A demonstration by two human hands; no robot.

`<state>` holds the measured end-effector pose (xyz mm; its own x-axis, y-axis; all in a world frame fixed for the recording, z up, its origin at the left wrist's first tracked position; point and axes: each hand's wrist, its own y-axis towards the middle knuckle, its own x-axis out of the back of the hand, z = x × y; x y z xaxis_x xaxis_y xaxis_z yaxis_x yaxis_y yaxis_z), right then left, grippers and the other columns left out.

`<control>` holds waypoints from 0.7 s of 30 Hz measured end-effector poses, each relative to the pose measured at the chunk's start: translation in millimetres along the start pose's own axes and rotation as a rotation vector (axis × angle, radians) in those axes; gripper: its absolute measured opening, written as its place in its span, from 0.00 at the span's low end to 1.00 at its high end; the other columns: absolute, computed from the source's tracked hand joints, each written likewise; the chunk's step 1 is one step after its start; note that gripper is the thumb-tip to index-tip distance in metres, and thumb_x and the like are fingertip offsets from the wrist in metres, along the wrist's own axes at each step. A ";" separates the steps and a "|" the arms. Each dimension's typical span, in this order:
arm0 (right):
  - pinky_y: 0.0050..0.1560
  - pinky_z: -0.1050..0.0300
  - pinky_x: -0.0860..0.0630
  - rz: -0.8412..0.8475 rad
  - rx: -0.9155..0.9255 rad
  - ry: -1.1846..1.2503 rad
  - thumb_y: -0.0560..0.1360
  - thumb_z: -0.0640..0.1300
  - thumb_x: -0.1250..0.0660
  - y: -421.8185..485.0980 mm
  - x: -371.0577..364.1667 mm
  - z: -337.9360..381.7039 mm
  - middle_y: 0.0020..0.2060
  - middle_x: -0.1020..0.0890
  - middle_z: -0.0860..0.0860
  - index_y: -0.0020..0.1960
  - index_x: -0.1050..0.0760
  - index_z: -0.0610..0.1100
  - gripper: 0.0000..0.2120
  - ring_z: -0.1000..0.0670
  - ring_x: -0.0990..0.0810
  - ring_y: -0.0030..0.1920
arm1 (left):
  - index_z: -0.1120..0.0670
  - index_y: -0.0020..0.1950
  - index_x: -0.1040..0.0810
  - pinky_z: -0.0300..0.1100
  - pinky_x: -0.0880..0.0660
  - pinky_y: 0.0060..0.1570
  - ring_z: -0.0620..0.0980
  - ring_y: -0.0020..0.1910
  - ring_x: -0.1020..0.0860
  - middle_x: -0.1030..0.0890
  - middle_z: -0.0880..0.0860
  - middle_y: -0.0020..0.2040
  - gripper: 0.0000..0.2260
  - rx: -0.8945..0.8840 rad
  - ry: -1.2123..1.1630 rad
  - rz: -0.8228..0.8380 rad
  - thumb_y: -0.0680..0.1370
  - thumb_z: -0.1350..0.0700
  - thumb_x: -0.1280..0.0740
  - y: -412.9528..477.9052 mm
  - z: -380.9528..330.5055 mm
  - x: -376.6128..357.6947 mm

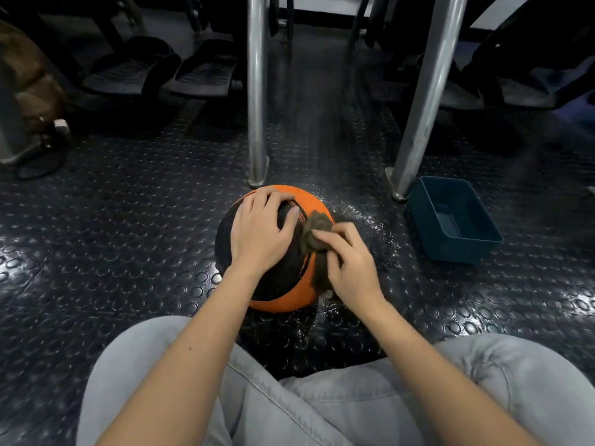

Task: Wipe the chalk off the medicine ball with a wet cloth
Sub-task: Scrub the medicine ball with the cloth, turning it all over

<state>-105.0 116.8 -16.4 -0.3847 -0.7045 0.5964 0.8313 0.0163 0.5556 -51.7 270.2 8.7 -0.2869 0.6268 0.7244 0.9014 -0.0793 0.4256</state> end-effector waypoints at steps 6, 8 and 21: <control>0.55 0.60 0.31 0.031 -0.579 -0.113 0.74 0.29 0.41 -2.3 2.6 -38.4 0.53 0.26 0.45 0.58 0.22 0.41 0.18 0.46 0.25 0.55 | 0.50 0.61 0.24 0.45 0.37 0.62 0.49 0.64 0.33 0.28 0.48 0.63 0.12 0.056 -0.029 0.014 0.80 0.48 0.39 2.8 6.5 7.0; 0.55 0.64 0.31 -0.086 -0.399 -0.019 0.73 0.29 0.41 10.6 0.5 -10.5 0.50 0.26 0.46 0.57 0.22 0.41 0.17 0.52 0.27 0.52 | 0.50 0.61 0.24 0.43 0.37 0.62 0.49 0.64 0.34 0.28 0.47 0.63 0.12 0.079 -0.031 0.002 0.79 0.48 0.38 3.1 10.4 9.5; 0.55 0.70 0.32 -0.052 -0.219 0.009 0.73 0.28 0.40 20.9 7.6 -0.4 0.48 0.24 0.49 0.56 0.21 0.40 0.16 0.54 0.26 0.50 | 0.50 0.59 0.23 0.40 0.38 0.59 0.47 0.62 0.32 0.26 0.47 0.60 0.11 0.039 -0.020 -0.021 0.79 0.48 0.37 2.4 5.6 3.9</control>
<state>-90.4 111.5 -0.5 -0.4268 -0.7068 0.5642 0.8779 -0.1741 0.4460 -48.9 276.8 9.5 -0.2998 0.6436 0.7042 0.9074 -0.0355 0.4188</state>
